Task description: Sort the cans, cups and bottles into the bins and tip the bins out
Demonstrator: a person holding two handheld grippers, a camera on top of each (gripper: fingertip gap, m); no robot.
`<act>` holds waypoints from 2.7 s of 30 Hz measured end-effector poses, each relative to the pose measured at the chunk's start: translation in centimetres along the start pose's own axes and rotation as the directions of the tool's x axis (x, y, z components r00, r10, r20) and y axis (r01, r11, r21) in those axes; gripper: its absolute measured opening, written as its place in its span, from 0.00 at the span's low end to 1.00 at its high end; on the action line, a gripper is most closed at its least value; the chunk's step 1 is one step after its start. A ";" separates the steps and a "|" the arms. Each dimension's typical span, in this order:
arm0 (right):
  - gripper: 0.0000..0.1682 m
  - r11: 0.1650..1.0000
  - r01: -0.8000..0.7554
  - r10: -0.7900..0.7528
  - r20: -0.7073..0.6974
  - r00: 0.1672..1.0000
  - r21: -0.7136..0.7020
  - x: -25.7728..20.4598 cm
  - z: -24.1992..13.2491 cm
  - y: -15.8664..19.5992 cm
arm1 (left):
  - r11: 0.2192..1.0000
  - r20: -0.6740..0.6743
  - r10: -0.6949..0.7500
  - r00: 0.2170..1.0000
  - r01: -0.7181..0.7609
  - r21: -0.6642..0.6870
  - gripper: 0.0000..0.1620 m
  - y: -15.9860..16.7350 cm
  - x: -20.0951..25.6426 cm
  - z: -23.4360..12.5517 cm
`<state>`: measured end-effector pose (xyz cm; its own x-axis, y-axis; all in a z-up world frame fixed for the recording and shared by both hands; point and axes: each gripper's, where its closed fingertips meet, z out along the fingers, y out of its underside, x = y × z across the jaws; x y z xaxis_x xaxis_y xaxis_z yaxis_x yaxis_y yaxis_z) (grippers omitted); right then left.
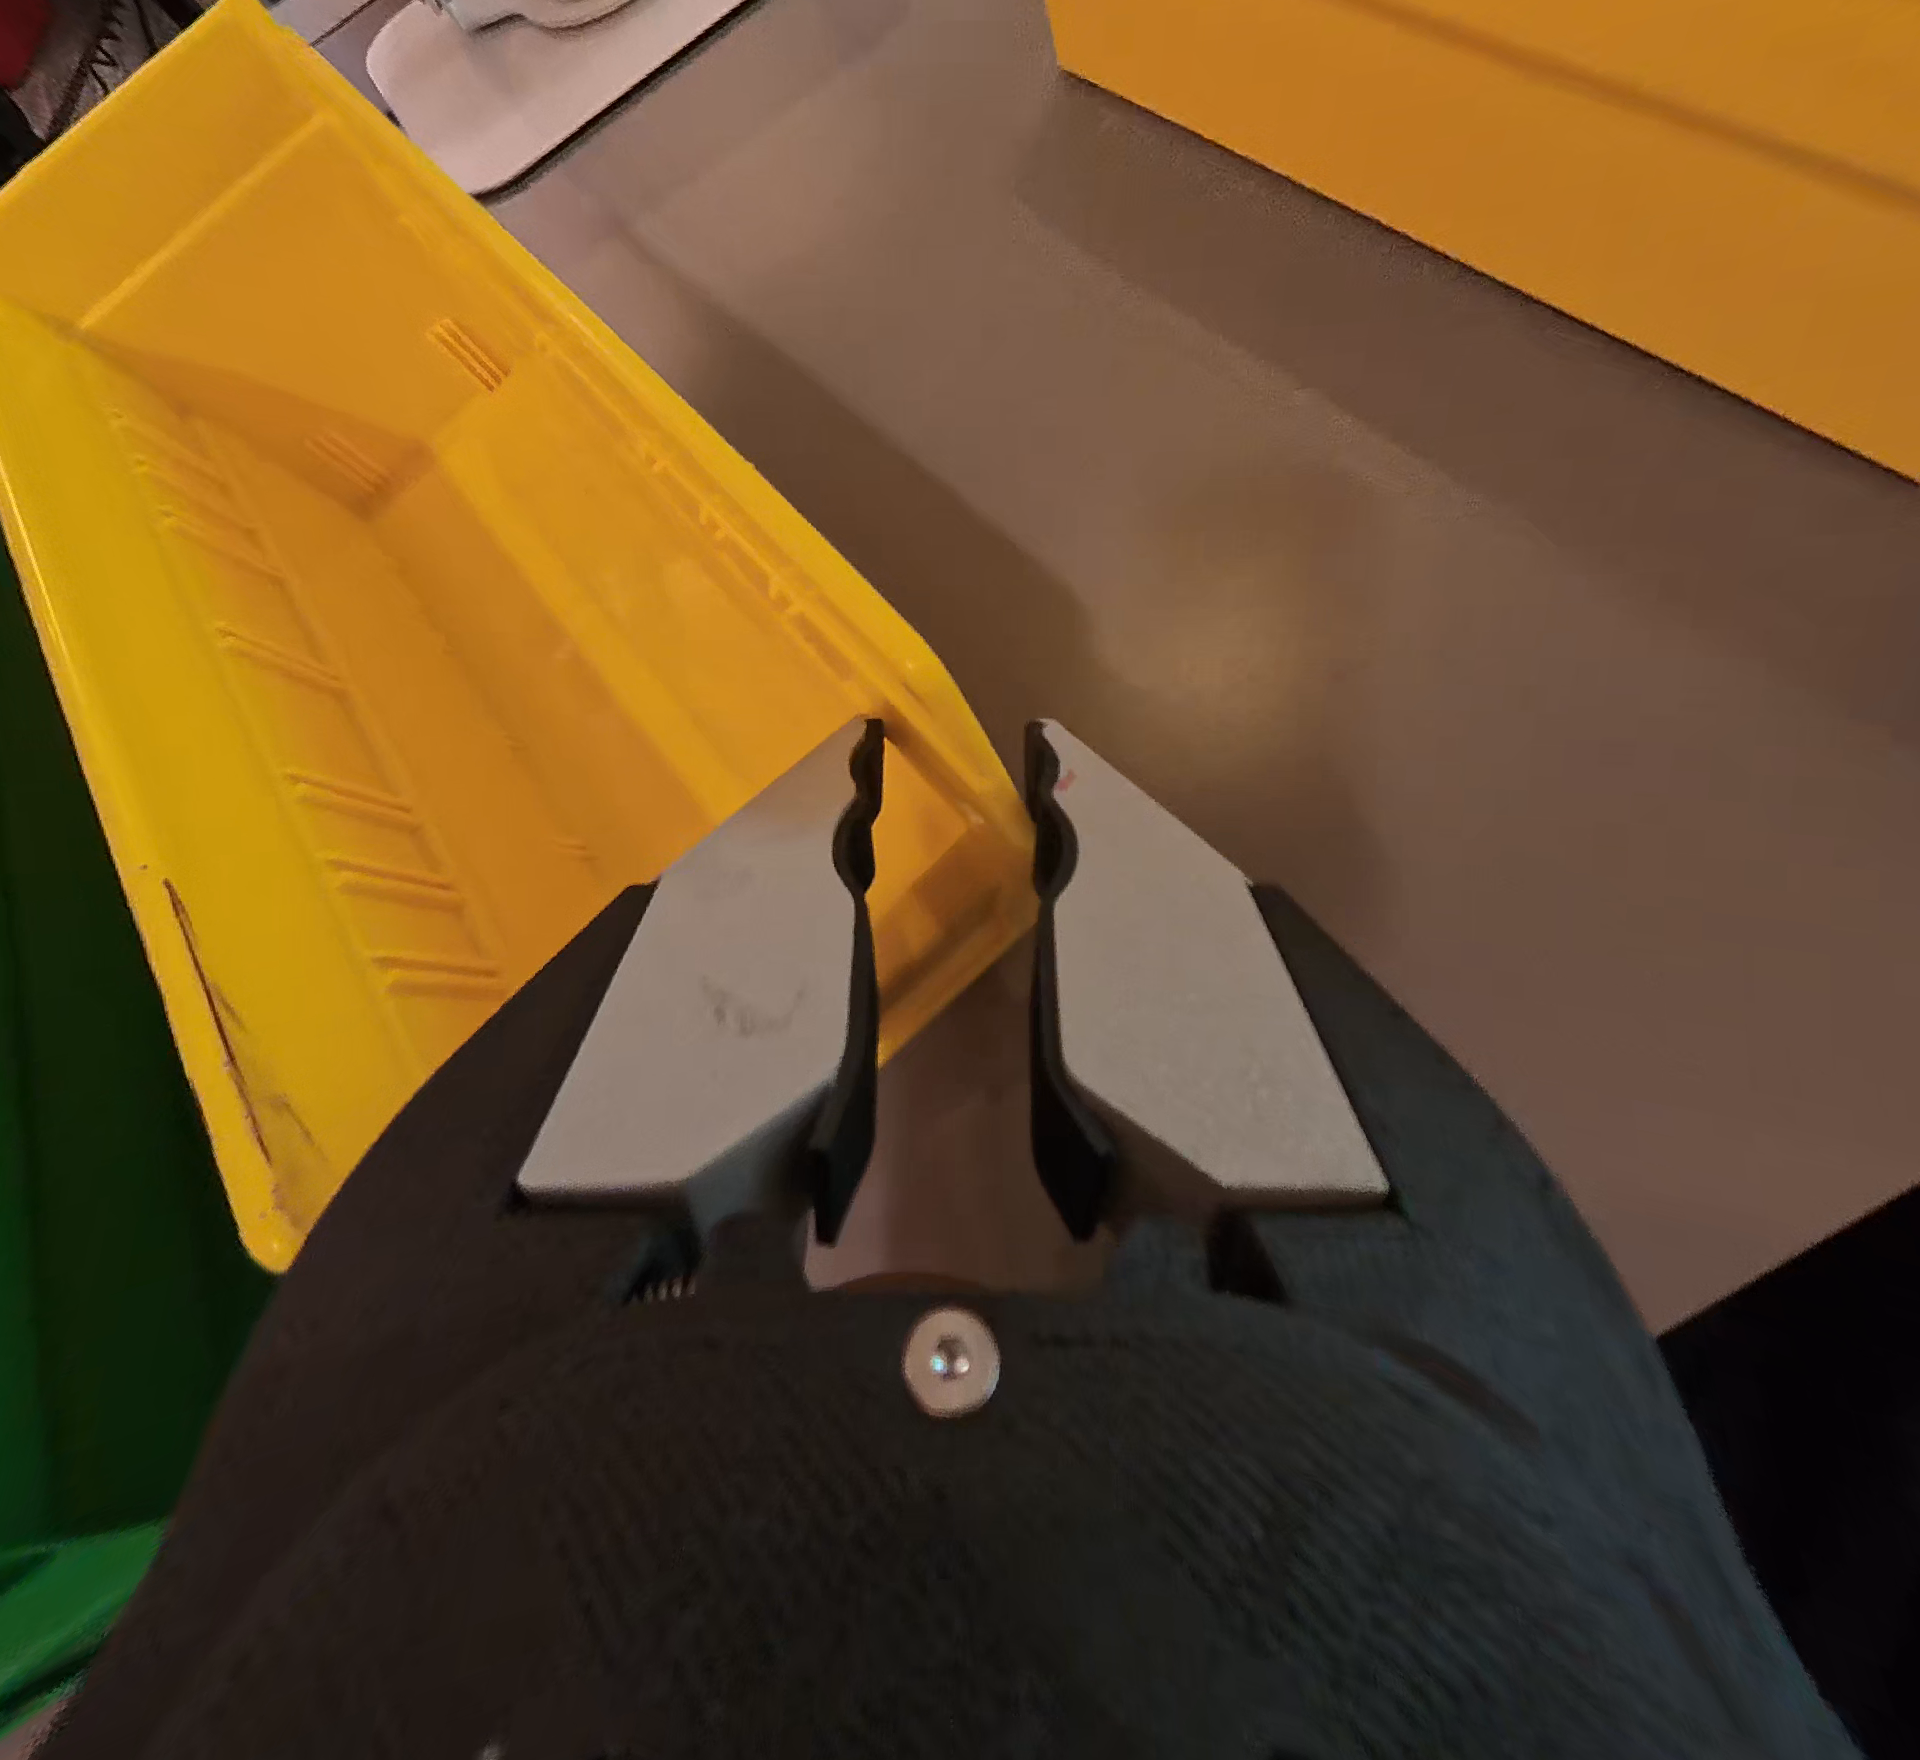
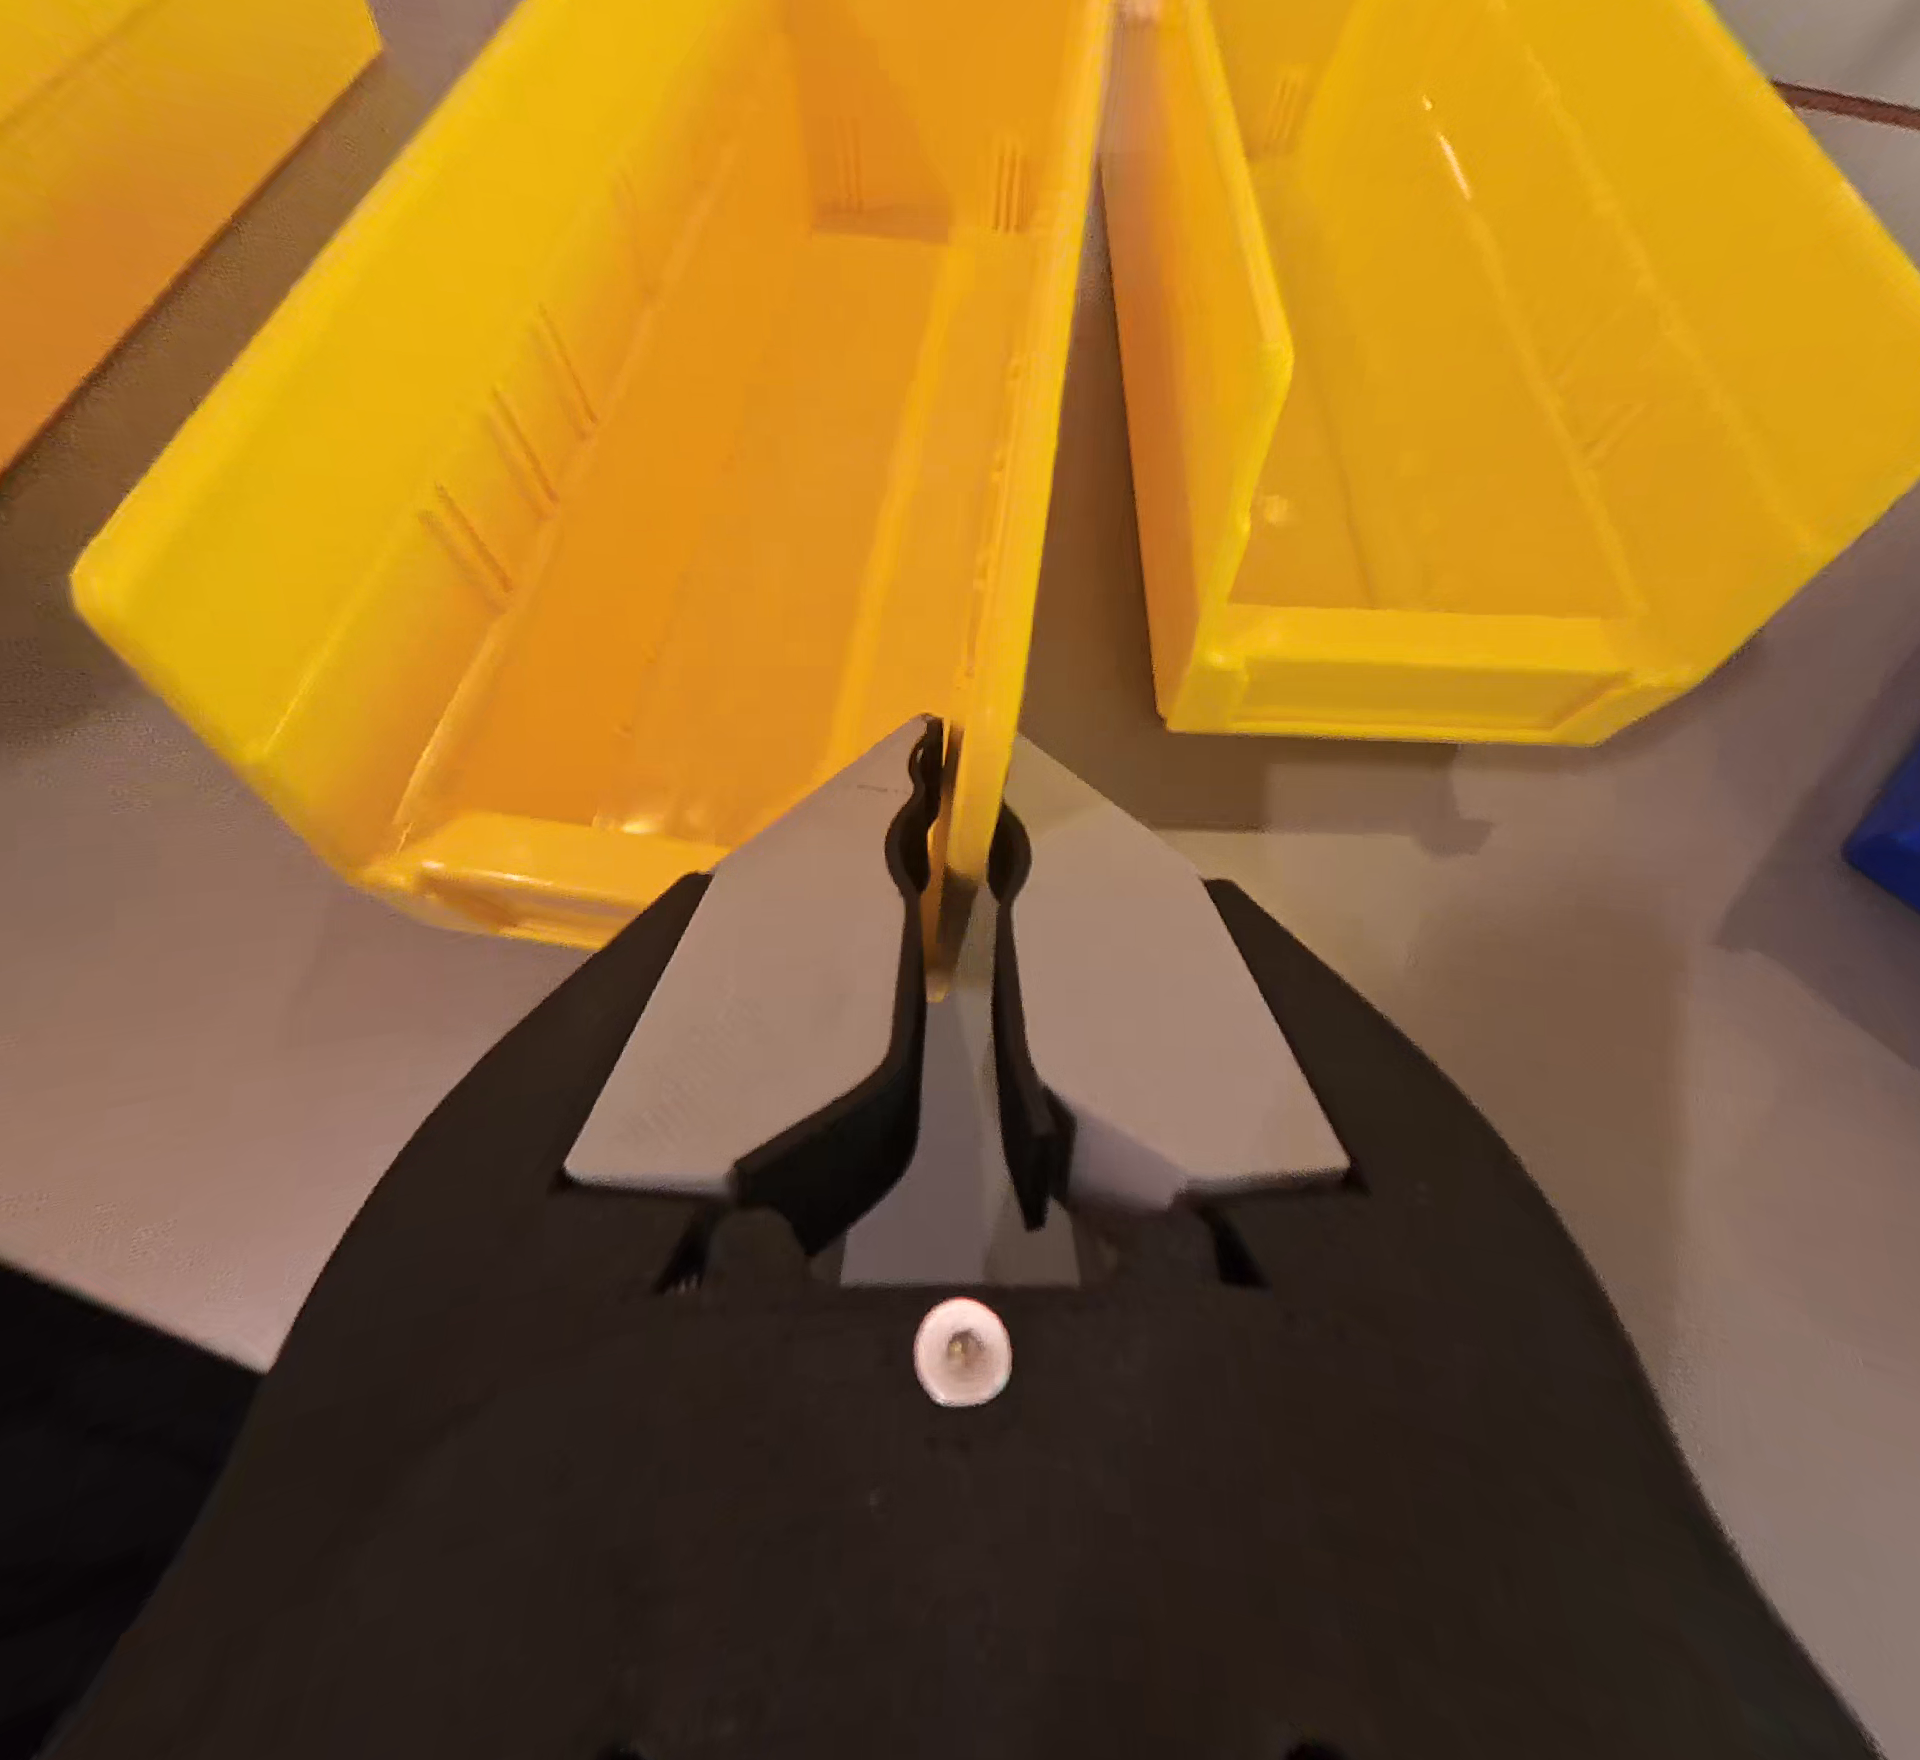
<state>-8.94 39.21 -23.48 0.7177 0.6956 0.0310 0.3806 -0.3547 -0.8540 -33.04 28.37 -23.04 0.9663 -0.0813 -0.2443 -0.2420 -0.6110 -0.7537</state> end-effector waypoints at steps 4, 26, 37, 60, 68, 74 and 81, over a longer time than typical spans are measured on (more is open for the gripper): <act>0.01 0.999 -0.012 0.011 -0.037 0.999 -0.030 0.4 2.3 -1.3 | 0.999 -0.038 0.028 0.999 -0.027 0.026 0.15 -0.5 1.1 0.2; 0.18 0.995 -0.073 0.074 -0.028 0.997 0.062 6.9 -7.4 2.2 | 0.989 -0.222 0.068 0.973 -0.036 0.145 0.18 -2.8 6.0 -0.4; 0.20 0.945 -0.310 0.325 -0.198 0.924 0.107 20.6 -15.1 8.7 | 0.973 -0.143 -0.097 0.985 0.124 0.195 0.36 -4.1 0.1 -6.3; 0.31 0.874 -0.484 0.453 -0.418 0.787 0.036 36.4 -10.1 8.9 | 0.891 -0.018 -0.364 0.931 0.354 0.285 0.38 -0.4 -11.1 -13.0; 0.06 0.854 -0.518 0.479 -0.313 0.820 -0.050 36.1 -9.8 8.9 | 0.920 0.072 -0.359 0.930 0.341 0.192 0.39 2.0 -12.5 -11.9; 0.01 0.887 -0.447 0.366 -0.417 0.832 -0.115 37.9 -10.7 9.5 | 0.939 0.159 -0.344 0.925 0.341 0.045 0.46 5.5 -13.5 -10.8; 0.03 0.916 -0.377 0.268 -0.491 0.829 -0.135 39.6 -11.3 9.6 | 0.929 0.264 -0.300 0.916 0.344 -0.135 0.51 10.0 -14.8 -6.2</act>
<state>29.67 56.29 -24.61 0.9833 0.1748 0.0513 0.1572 -0.6717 -0.7240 -49.17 18.57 -23.15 0.9350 0.3172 -0.1586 0.1190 -0.7020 -0.7021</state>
